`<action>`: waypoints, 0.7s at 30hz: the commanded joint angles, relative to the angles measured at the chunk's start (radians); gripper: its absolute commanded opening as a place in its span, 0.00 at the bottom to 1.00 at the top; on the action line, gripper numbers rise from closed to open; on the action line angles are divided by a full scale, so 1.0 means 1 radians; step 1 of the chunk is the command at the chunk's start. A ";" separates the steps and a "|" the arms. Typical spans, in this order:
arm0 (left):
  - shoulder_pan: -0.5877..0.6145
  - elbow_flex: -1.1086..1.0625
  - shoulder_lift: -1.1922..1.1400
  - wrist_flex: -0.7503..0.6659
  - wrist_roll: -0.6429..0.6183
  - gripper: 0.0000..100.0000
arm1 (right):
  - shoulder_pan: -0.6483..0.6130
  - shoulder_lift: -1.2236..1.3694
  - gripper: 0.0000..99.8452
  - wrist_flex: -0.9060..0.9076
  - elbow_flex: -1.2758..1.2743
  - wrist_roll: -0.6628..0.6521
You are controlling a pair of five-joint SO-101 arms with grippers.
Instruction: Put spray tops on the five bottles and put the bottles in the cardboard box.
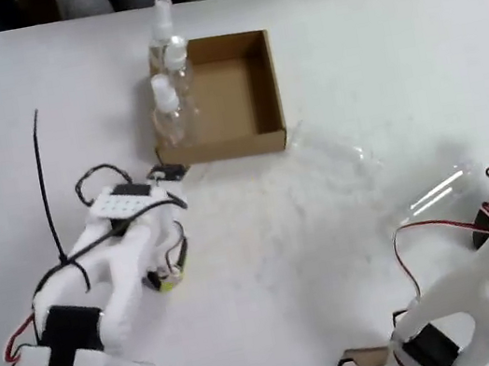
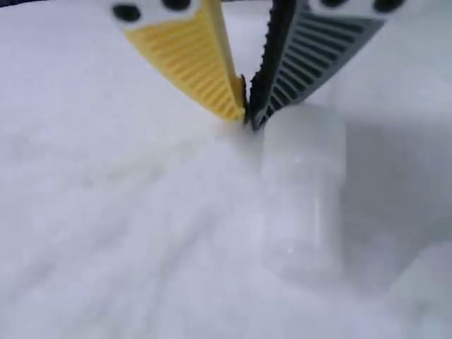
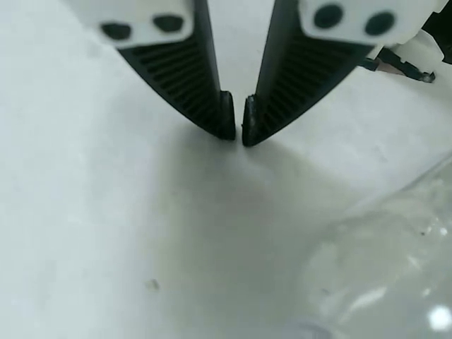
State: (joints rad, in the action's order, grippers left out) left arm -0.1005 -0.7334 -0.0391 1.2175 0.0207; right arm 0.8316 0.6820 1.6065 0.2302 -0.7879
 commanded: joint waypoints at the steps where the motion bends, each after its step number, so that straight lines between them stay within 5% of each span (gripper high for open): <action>1: 0.036 0.077 0.004 0.080 0.009 0.02 | -0.019 0.007 0.02 -0.016 0.000 -0.002; 12: -0.048 0.193 0.016 0.170 0.017 0.02 | -0.019 0.007 0.02 0.028 -0.002 0.005; 21: -0.074 0.137 0.243 0.149 0.017 0.02 | -0.128 -0.030 0.02 0.114 -0.068 0.087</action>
State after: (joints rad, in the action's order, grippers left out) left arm -0.1603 -0.5846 0.0713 1.3679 0.0269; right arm 0.7595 0.6866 1.6878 0.2102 -0.7434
